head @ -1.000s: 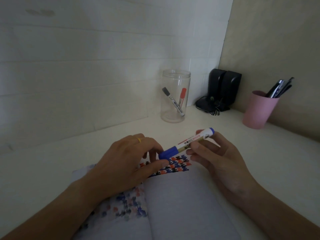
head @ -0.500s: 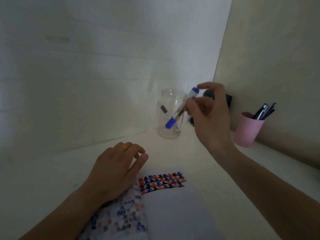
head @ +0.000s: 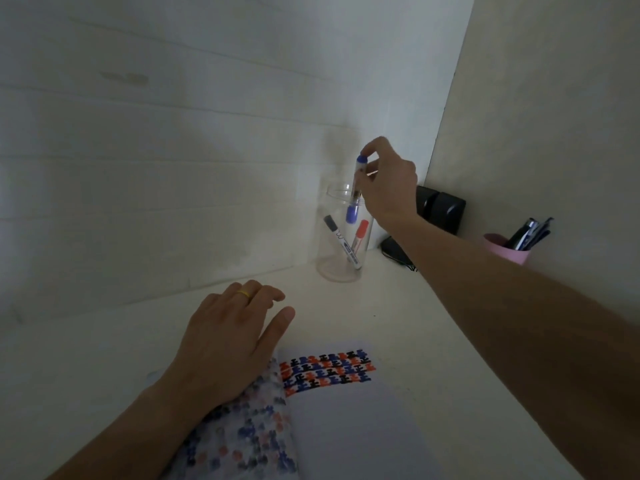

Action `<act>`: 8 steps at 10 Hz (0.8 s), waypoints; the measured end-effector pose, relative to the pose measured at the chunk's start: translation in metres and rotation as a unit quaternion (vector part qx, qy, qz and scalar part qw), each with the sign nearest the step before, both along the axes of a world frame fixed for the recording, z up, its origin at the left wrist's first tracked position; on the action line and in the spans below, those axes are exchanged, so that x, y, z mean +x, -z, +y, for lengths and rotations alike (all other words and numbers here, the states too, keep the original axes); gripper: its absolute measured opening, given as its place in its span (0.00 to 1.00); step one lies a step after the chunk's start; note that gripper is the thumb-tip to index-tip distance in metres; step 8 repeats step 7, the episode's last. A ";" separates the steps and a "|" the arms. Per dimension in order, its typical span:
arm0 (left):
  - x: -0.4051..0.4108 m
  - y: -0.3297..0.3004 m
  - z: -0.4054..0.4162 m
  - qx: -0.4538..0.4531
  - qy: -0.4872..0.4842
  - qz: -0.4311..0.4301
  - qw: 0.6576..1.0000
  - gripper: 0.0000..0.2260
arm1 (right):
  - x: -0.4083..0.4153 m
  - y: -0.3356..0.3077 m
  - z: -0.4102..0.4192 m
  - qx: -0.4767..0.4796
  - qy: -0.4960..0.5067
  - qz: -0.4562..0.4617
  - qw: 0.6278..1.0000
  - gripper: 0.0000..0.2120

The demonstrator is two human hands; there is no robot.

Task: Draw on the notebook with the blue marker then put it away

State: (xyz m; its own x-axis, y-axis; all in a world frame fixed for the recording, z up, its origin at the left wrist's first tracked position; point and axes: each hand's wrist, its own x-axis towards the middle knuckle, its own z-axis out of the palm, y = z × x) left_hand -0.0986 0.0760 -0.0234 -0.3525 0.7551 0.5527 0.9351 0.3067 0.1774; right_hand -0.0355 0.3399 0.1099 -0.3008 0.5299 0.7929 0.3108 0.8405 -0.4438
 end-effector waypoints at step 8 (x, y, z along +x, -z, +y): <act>0.001 -0.003 0.000 -0.012 0.017 0.009 1.000 0.19 | 0.035 0.002 -0.030 0.032 0.006 -0.029 0.999 0.10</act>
